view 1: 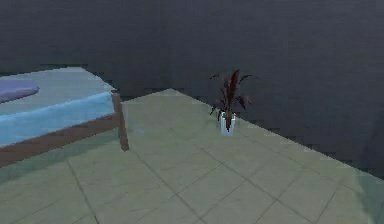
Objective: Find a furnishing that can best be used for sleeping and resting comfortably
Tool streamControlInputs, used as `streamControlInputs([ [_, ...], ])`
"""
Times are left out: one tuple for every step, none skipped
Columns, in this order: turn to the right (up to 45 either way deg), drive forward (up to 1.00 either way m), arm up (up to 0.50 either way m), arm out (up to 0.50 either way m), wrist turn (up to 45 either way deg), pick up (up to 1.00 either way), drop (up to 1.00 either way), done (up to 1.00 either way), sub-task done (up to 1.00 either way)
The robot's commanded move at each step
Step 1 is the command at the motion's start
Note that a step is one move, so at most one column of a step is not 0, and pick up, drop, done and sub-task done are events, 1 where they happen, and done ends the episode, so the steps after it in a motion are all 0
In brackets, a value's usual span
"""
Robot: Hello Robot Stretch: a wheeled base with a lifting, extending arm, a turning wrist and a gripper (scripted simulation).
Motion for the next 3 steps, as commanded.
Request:
streamControlInputs([
  [0.0, 1.0, 0.0, 0.0, 0.0, 0.0, 0.0, 0.0, 0.0],
  [0.0, 0.8, 0.0, 0.0, 0.0, 0.0, 0.0, 0.0, 0.0],
  [-45.0, 0.0, 0.0, 0.0, 0.0, 0.0, 0.0, 0.0, 0.0],
])
